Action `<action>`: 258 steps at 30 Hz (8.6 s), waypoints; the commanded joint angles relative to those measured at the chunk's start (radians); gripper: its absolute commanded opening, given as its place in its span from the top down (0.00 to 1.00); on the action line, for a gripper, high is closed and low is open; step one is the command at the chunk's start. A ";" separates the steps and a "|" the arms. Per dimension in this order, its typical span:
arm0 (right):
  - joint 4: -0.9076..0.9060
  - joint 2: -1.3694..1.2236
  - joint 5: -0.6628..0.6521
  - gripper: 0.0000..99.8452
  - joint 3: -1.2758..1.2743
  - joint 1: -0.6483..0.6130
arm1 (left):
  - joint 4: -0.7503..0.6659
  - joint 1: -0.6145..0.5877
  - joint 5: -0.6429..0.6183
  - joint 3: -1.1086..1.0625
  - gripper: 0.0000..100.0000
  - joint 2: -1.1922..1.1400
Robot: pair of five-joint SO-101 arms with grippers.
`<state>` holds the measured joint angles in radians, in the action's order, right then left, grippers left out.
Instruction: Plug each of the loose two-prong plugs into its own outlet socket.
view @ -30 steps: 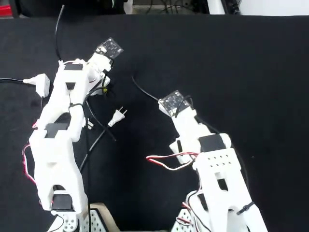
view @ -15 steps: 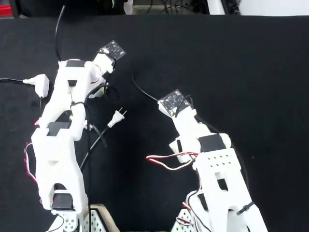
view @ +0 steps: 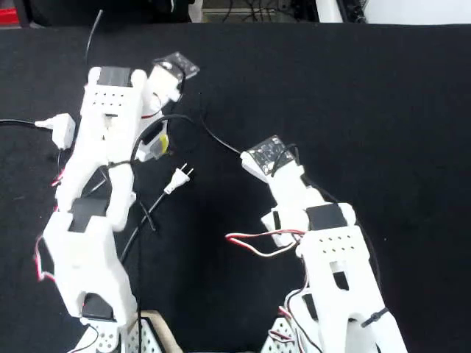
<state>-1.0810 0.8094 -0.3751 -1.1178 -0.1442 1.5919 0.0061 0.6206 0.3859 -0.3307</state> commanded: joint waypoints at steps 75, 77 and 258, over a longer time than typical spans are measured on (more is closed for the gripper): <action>0.285 -1.167 0.887 0.76 1.015 -0.528 | -0.439 -0.552 -0.103 -2.032 0.69 2.151; 0.285 -1.201 0.896 0.76 1.027 -0.532 | -0.439 -0.547 -0.101 -2.034 0.69 2.151; -0.051 -0.464 -0.120 0.71 0.329 -0.126 | -0.686 -0.056 -0.040 -1.503 0.67 1.140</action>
<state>-1.2236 0.3122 -0.6191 -0.7664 -0.2915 0.9275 -0.0153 0.6099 -1.1208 0.7741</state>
